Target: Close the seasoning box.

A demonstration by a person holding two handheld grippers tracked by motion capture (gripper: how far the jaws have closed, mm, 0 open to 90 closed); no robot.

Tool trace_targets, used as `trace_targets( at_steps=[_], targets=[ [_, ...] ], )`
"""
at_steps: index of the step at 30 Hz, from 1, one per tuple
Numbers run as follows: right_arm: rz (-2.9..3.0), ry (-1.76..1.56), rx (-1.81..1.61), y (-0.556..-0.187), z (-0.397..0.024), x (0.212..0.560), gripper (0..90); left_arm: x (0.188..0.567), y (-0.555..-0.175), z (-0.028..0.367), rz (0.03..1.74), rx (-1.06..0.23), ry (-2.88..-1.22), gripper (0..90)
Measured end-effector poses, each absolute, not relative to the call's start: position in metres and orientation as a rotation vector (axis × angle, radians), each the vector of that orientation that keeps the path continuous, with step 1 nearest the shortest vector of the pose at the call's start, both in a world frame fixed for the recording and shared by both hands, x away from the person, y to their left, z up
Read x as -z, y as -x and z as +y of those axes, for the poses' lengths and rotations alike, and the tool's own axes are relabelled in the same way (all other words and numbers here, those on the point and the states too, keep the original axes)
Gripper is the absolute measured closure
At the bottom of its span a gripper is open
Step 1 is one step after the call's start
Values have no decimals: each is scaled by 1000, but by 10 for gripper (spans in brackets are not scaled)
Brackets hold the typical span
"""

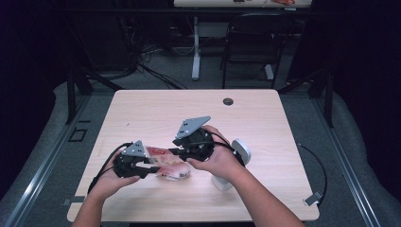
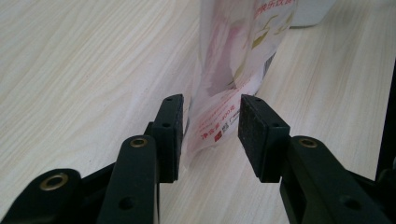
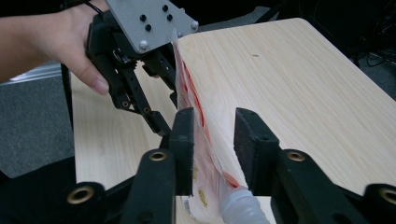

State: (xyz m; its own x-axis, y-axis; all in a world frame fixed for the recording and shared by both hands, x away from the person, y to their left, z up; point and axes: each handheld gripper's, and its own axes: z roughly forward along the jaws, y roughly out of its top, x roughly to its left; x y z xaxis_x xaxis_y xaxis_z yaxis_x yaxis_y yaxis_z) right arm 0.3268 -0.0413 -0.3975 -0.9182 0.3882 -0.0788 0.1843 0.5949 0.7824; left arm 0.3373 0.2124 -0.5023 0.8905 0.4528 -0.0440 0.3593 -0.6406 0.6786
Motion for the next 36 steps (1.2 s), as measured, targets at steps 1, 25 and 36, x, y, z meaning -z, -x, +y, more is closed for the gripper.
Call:
trace_targets(
  at_steps=[1,25,36],
  targets=[
    [2584,-474,-1231,-327,-42,397,679,502,-337,213,585,-168,-2329,597],
    [2509,-552,-1386,-318,-84,381,618,505,-337,231,672,-175,-2332,540],
    [2380,-715,-1410,-320,-140,382,621,511,-339,230,689,-201,-2385,539]
  ],
)
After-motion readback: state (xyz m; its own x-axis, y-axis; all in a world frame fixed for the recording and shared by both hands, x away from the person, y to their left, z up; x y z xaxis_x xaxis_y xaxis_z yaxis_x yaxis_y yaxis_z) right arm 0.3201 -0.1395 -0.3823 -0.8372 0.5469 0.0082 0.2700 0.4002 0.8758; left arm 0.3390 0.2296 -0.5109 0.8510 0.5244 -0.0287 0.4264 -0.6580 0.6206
